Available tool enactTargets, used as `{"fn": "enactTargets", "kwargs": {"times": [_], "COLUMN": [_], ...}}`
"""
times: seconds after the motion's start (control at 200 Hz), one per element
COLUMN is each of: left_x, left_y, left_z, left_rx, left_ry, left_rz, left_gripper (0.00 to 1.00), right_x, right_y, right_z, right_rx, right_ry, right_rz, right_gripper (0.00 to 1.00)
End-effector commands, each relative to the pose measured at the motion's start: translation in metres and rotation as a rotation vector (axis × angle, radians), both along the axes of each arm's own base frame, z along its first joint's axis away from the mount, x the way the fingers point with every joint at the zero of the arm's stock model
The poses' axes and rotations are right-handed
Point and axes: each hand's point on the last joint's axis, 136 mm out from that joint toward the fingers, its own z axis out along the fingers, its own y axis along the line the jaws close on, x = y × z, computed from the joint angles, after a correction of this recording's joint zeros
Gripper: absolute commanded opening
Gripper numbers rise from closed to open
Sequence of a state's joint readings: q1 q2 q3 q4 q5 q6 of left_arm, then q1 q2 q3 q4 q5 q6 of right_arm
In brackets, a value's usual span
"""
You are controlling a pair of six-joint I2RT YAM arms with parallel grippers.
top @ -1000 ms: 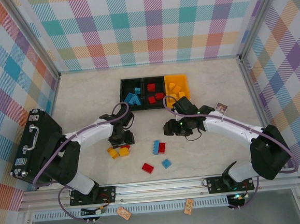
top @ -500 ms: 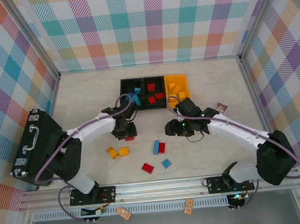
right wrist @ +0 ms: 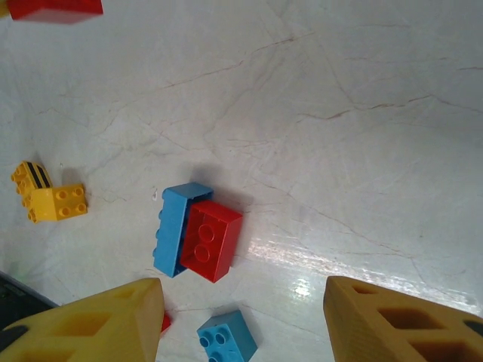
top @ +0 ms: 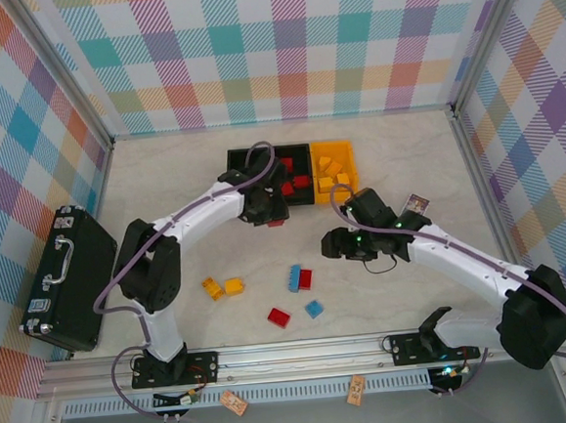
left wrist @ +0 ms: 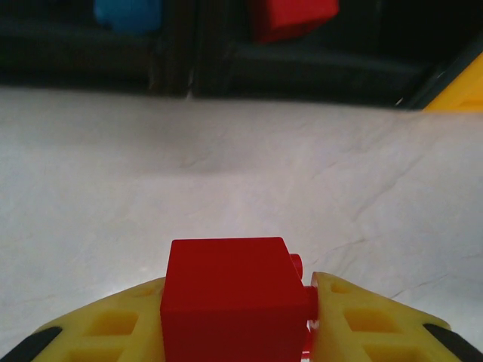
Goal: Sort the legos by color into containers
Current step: Place the lego in the container.
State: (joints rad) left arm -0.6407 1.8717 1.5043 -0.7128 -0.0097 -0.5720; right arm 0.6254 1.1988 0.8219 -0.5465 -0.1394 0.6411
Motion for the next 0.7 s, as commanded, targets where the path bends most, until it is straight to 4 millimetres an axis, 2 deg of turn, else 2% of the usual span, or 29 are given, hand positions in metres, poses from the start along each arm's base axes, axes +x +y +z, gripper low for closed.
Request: {"fn": "enactTargets", "kwargs": {"times": [0.0, 0.245, 0.36, 0.545, 0.695], "left_x": [0.016, 0.060, 0.080, 0.110, 0.136], "left_y": [-0.013, -0.035, -0.042, -0.042, -0.043], "left_z": [0.015, 0.032, 0.033, 0.024, 0.012], "left_rx": [-0.016, 0.001, 0.020, 0.063, 0.031], "left_ry": [-0.032, -0.119, -0.149, -0.171, -0.156], "left_rz": [-0.001, -0.012, -0.007, 0.025, 0.059], "left_gripper": [0.37, 0.37, 0.37, 0.38, 0.38], "right_x": [-0.003, -0.005, -0.005, -0.006, -0.006], "right_y": [-0.010, -0.025, -0.029, -0.031, -0.033], "right_z": [-0.001, 0.000, 0.001, 0.000, 0.001], "right_rx": [-0.012, -0.024, -0.023, -0.025, -0.026], "right_ry": [-0.007, -0.021, -0.025, -0.024, -0.026], "right_rz": [-0.001, -0.021, -0.027, -0.033, -0.038], "right_gripper": [0.58, 0.58, 0.58, 0.58, 0.58]}}
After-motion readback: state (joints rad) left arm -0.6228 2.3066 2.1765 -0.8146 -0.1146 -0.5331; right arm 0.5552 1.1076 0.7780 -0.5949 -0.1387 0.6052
